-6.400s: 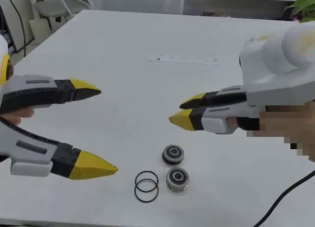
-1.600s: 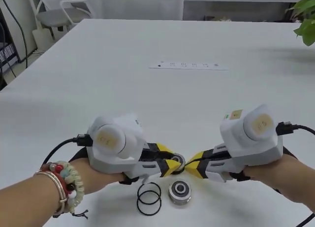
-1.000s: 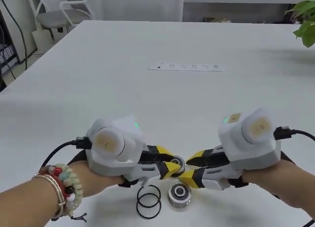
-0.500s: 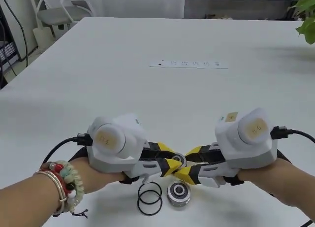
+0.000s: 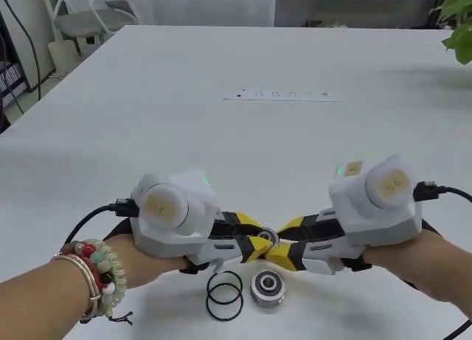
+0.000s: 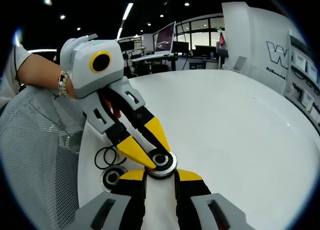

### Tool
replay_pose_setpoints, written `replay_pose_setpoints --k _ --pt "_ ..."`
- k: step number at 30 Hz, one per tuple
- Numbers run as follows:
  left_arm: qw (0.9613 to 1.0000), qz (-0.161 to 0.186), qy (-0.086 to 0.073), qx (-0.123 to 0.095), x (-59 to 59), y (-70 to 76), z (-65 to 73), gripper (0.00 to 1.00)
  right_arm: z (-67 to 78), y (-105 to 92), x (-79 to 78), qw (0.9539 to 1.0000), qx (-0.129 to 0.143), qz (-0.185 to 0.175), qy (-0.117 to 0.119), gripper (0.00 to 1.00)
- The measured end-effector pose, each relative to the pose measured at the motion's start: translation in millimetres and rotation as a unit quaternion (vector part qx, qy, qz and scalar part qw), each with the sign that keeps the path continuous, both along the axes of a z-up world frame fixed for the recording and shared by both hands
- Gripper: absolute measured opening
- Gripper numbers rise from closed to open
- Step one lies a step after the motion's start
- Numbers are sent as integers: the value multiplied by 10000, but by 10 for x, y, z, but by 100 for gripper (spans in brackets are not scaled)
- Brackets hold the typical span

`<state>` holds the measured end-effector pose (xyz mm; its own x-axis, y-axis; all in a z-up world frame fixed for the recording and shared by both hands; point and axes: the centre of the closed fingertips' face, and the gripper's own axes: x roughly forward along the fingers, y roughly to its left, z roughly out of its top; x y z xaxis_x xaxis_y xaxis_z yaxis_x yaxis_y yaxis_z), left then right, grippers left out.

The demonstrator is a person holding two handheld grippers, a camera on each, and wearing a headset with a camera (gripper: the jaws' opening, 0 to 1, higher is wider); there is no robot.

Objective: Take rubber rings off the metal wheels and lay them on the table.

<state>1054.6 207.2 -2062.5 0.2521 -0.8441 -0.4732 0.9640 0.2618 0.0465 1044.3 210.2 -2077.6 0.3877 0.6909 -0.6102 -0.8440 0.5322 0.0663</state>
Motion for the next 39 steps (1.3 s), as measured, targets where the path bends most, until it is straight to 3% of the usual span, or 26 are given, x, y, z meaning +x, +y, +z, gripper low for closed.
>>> replay_pose_setpoints --k 6,9,13,17,19,29,39 --pt "10000 23 20 -1 2 0 0 9 -9 -19 -2 10000 14 -27 26 17" --pt "10000 21 22 -5 -1 -4 0 9 -7 39 22 9999 66 -79 3 26" --pt "10000 7 16 -7 -12 -12 1 9 -55 68 33 9996 -213 20 -184 25" --pt "10000 -26 -33 6 -11 -13 3 9 -39 60 48 9999 -85 -54 -89 24" --pt "10000 -50 -65 16 -12 -15 4 9 -32 37 43 9999 0 -98 75 23" --pt "10000 -72 -60 24 -20 -18 4 9 -32 33 29 9999 -7 -82 110 22" --pt "9999 -85 -48 29 -26 -23 1 8 -17 -1 5 9994 114 -153 301 21"
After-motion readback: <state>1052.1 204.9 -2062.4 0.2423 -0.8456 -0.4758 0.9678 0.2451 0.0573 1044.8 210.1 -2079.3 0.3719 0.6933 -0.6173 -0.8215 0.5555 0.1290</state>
